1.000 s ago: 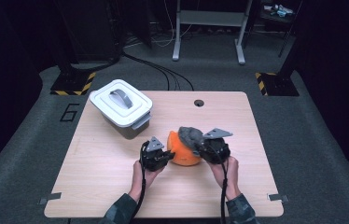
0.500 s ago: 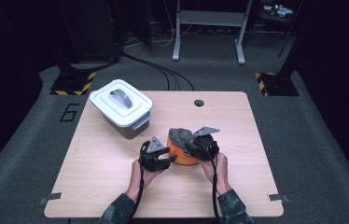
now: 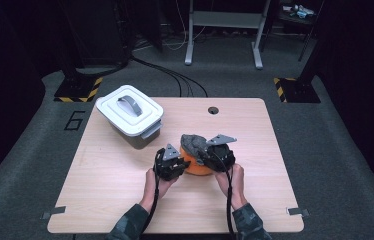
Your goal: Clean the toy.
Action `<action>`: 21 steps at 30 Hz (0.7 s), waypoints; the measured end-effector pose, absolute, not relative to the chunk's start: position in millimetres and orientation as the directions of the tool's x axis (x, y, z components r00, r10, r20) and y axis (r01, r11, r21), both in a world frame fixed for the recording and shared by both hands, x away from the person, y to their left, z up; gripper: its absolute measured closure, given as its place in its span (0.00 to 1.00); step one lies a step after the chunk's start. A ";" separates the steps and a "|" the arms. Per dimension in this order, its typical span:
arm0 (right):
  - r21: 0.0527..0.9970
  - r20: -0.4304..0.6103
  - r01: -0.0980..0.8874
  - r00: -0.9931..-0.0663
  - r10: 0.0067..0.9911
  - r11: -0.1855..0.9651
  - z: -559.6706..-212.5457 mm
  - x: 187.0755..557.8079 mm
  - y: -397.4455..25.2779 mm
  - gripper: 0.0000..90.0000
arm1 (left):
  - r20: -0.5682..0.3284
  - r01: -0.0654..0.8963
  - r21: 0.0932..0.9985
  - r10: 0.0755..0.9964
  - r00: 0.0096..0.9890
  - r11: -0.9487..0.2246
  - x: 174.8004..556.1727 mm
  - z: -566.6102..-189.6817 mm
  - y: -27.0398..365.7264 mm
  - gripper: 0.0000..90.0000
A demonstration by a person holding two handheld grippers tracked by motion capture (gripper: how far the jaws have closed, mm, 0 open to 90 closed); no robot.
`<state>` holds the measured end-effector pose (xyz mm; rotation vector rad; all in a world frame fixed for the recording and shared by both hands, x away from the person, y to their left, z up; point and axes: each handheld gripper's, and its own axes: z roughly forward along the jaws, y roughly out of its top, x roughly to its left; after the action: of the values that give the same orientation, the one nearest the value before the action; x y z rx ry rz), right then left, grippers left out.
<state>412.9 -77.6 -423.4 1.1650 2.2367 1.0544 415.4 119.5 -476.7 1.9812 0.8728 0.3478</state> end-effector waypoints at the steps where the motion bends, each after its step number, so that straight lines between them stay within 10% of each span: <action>1: 0.778 0.004 0.516 -0.574 0.819 0.358 -422.0 407.9 -76.2 0.79 | -0.107 0.445 0.835 0.697 0.709 -0.324 415.4 -476.2 119.2 0.85; 21: 0.744 -0.002 0.604 -0.426 0.905 0.286 -472.7 420.8 -129.0 0.79 | -0.124 0.455 0.835 0.701 0.703 -0.309 417.2 -478.9 120.8 0.88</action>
<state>420.8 -129.0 -472.7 1.3535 2.1344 0.9506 417.2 120.8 -478.9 1.9619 0.8902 0.3256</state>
